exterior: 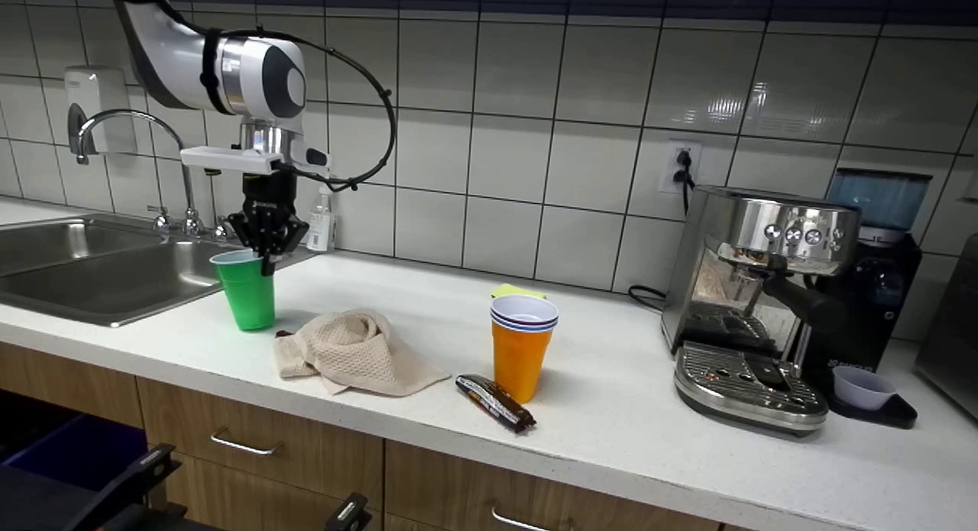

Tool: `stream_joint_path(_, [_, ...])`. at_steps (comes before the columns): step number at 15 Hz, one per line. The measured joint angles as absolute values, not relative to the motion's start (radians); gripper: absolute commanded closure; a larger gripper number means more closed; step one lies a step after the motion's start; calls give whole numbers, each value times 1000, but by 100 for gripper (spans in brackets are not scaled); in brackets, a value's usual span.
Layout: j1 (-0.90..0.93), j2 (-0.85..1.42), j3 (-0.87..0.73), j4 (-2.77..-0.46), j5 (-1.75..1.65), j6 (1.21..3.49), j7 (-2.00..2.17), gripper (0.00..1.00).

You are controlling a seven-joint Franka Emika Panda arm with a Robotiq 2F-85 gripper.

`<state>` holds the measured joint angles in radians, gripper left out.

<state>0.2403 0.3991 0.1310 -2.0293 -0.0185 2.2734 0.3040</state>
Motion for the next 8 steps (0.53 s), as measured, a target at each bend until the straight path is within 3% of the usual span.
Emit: stream_joint_path(8, [238, 308, 131, -2033, 3, 2274, 304, 99])
